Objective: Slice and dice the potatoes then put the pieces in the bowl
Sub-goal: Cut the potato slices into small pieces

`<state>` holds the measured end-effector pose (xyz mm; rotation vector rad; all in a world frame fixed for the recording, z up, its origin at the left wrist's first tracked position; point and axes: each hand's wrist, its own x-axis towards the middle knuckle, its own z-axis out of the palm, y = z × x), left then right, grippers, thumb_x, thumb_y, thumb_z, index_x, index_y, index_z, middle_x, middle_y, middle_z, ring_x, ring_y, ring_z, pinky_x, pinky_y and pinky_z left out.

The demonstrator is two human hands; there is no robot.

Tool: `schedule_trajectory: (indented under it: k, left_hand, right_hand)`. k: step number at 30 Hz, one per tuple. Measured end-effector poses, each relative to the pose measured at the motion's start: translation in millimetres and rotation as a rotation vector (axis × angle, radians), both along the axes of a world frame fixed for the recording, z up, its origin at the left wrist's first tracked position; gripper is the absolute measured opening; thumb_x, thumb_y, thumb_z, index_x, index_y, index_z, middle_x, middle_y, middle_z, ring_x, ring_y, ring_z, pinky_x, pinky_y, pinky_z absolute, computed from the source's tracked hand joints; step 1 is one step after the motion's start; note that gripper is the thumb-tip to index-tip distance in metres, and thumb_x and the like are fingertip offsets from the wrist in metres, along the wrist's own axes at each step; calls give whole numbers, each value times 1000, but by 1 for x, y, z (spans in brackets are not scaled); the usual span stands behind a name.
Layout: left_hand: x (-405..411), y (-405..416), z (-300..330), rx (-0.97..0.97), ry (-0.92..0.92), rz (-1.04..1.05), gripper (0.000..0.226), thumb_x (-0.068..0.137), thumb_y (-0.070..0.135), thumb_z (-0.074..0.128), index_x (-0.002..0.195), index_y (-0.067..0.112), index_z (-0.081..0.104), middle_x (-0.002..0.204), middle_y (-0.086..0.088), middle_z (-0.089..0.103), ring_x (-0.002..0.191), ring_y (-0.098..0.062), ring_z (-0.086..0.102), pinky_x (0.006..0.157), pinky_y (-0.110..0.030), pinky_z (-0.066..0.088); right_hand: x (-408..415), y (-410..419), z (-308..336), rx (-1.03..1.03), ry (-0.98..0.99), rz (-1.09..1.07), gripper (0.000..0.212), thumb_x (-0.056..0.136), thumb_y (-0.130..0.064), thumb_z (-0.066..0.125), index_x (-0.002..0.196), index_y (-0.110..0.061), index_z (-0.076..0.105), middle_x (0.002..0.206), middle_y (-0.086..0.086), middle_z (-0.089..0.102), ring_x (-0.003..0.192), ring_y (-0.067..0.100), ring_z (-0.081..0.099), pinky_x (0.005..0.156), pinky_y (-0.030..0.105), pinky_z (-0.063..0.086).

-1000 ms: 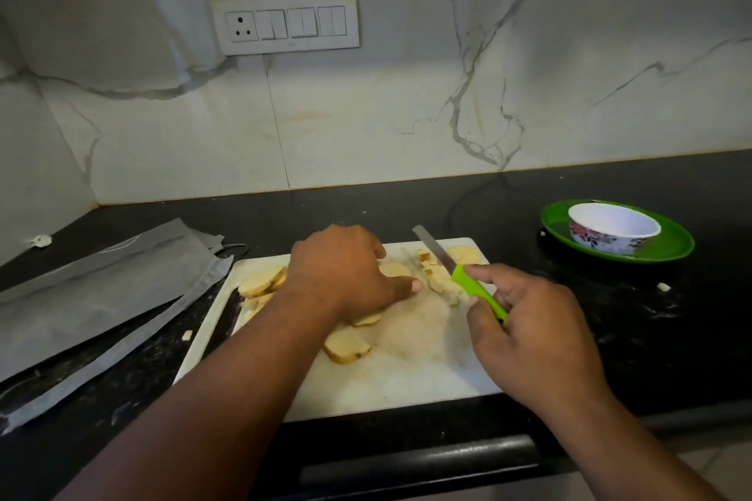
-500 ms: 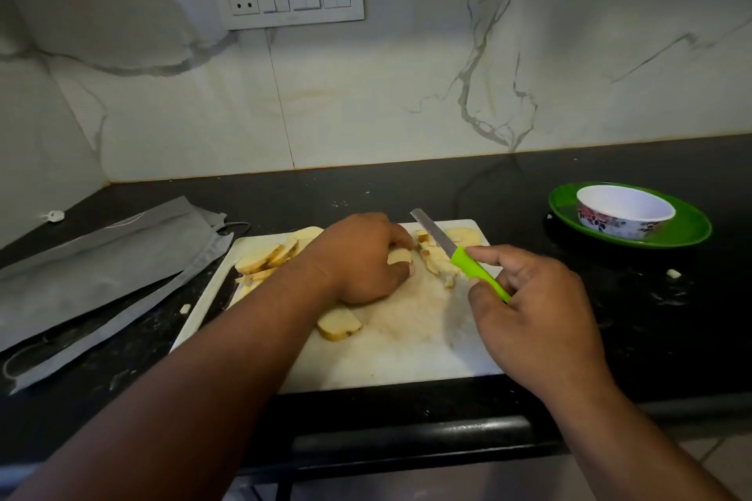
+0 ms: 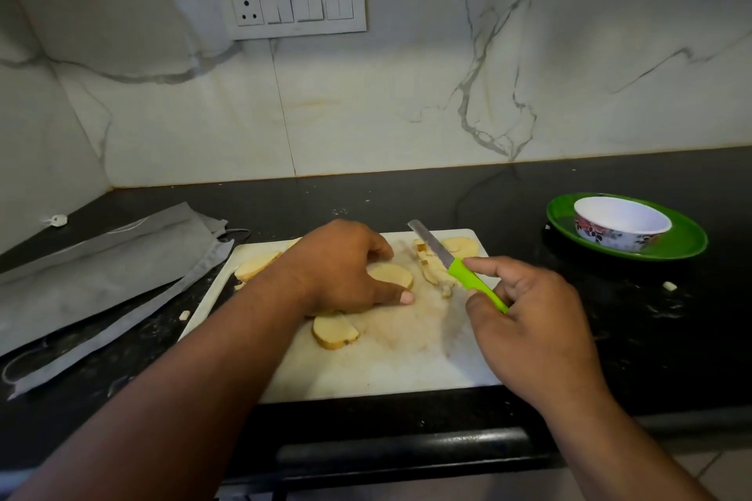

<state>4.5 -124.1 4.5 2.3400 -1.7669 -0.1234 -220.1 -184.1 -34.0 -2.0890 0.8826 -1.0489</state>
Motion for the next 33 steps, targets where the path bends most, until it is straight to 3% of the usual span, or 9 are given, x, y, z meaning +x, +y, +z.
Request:
schedule_trajectory:
  k: [2,4,9,13,16,18,23,27,33]
  left_hand:
    - [0,-1,-1,7,9,-41,62,81,67,76,132,31,70,111,19,64,99,-4,61,84,-26,49]
    - [-1,-1,0,21,-4,-92,55,87,60,74,134,32,70,110,20,60,101,-4,60,87,-25,49]
    - [6,2,0,0,92,-151,54,87,45,81,138,36,66,128,17,63,117,-6,59,106,-34,50]
    - [18,12,8,-56,131,-100,65,82,47,84,142,44,60,142,18,58,131,-6,52,112,-34,42]
    - [23,17,16,-92,95,-25,55,86,29,82,137,42,64,128,22,67,125,-2,56,109,-30,43]
    - [27,18,17,-97,86,49,44,88,21,77,128,38,71,116,21,71,117,-2,61,108,-31,47]
    - [30,14,10,-43,27,89,13,94,27,74,104,32,81,99,19,75,92,0,67,94,-32,59]
    - [29,8,5,-75,61,77,9,94,25,76,95,31,83,90,20,75,84,0,68,89,-30,60]
    - [27,4,2,-85,126,41,18,98,20,69,102,31,83,100,19,77,91,1,69,93,-26,58]
  right_hand:
    - [0,0,0,2,2,5,32,89,-15,67,117,-31,71,47,-18,52,37,6,43,36,15,33]
    - [0,0,0,-2,6,9,32,89,-16,67,117,-32,71,48,-17,53,37,6,42,36,16,34]
    - [0,-1,0,-9,18,5,33,88,-16,68,116,-34,71,47,-12,51,38,6,41,36,20,35]
    - [0,0,0,1,11,16,33,88,-14,67,114,-34,71,46,-13,52,37,6,41,37,22,37]
    - [-1,0,0,-4,12,15,34,88,-14,67,115,-34,71,46,-13,52,38,6,43,40,28,43]
    - [-1,0,0,-3,17,15,34,88,-14,67,116,-34,71,46,-14,52,37,6,43,38,24,41]
    - [0,-1,-1,-7,9,9,33,88,-15,67,115,-35,71,45,-8,49,37,6,41,39,27,40]
    - [0,-1,-1,-9,15,10,34,88,-15,67,115,-35,71,46,-9,50,37,6,42,37,24,39]
    - [0,1,0,-3,25,17,35,89,-16,67,118,-35,70,46,-8,51,38,6,43,39,25,42]
